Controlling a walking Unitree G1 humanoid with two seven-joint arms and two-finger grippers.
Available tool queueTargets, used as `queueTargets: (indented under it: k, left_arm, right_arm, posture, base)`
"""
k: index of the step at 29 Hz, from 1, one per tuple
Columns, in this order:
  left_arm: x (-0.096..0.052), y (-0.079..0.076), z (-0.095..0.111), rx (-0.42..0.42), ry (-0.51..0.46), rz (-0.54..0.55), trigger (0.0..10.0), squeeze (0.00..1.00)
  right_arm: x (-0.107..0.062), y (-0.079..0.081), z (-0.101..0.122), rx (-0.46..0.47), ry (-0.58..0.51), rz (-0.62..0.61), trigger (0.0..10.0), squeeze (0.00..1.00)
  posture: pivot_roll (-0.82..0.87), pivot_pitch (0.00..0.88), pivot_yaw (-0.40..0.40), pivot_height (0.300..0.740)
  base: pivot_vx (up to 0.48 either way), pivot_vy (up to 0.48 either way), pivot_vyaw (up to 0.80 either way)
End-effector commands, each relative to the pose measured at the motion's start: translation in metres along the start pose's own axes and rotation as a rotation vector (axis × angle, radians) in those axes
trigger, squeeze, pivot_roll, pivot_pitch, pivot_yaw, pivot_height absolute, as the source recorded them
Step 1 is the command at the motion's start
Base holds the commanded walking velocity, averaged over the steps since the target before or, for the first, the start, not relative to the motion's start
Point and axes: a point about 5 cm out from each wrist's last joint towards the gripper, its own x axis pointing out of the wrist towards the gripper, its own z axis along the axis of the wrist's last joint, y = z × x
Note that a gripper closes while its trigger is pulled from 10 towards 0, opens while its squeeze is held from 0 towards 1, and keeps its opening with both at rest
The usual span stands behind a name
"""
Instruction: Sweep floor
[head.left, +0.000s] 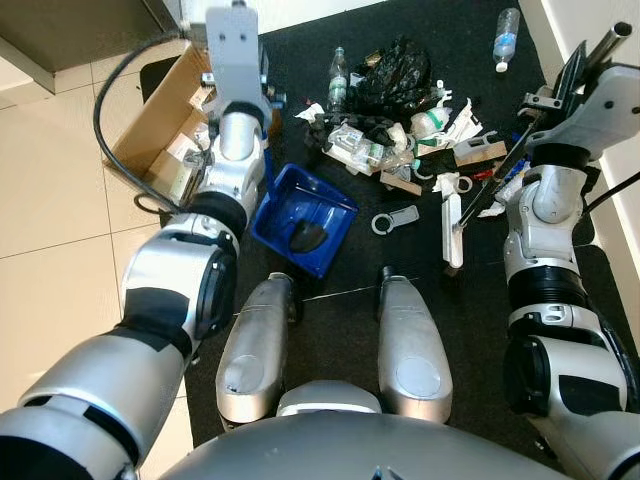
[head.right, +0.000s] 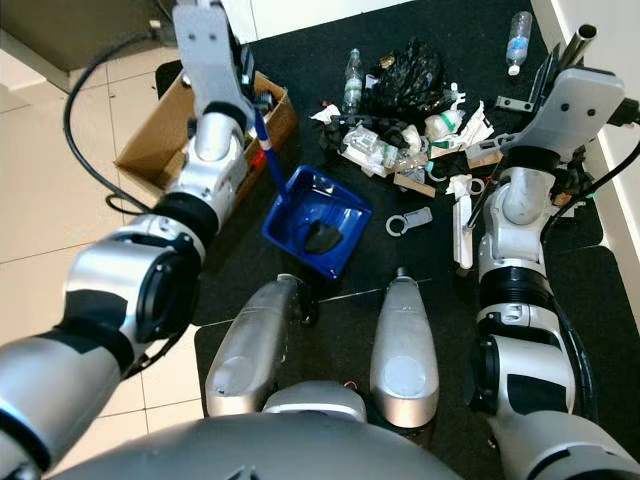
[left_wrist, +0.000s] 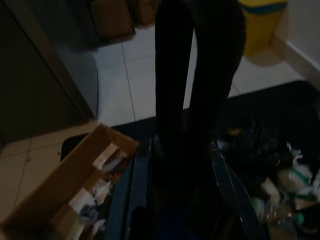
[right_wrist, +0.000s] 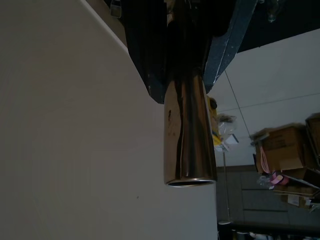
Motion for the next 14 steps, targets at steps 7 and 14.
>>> queueTargets:
  k: [7, 14]
  left_arm:
    - [-0.019, -0.013, -0.027, 0.084, 0.029, -0.104, 10.0, 0.00]
    - [-0.024, -0.011, -0.025, 0.121, -0.029, -0.233, 10.0, 0.00]
  right_arm:
    - [0.001, 0.005, 0.003, 0.014, -0.015, 0.020, 10.0, 0.00]
    - [-0.002, 0.001, 0.002, 0.007, -0.015, 0.007, 10.0, 0.00]
  posture:
    - [-0.03, 0.268, 0.128, 0.740]
    - [-0.02, 0.258, 0.160, 0.740]
  base:
    - [0.000, 0.000, 0.00]
    - [0.000, 0.000, 0.00]
